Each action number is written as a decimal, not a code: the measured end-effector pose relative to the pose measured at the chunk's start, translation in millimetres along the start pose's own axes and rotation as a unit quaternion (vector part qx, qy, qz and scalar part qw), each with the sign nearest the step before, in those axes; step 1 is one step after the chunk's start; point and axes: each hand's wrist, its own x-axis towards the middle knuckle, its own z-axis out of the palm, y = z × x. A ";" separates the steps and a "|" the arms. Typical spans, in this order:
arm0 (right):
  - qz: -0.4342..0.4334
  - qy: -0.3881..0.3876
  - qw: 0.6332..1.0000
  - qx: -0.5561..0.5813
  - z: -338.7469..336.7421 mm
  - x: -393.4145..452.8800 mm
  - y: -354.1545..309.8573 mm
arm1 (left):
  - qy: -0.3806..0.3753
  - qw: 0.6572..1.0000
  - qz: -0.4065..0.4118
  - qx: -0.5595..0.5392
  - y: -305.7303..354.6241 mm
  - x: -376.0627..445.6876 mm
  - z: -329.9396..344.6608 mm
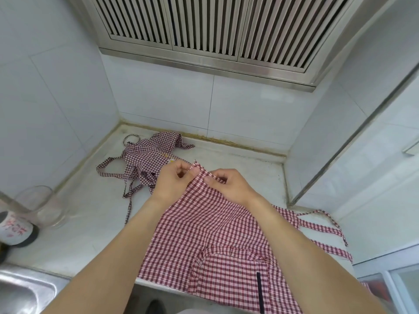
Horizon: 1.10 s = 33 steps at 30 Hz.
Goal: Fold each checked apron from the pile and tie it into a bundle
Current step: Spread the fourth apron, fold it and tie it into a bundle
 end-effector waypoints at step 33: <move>0.069 0.041 0.977 -0.197 -88.9 -62.1 104.4 | 0.190 0.979 -0.018 0.065 -10.4 8.1 -17.7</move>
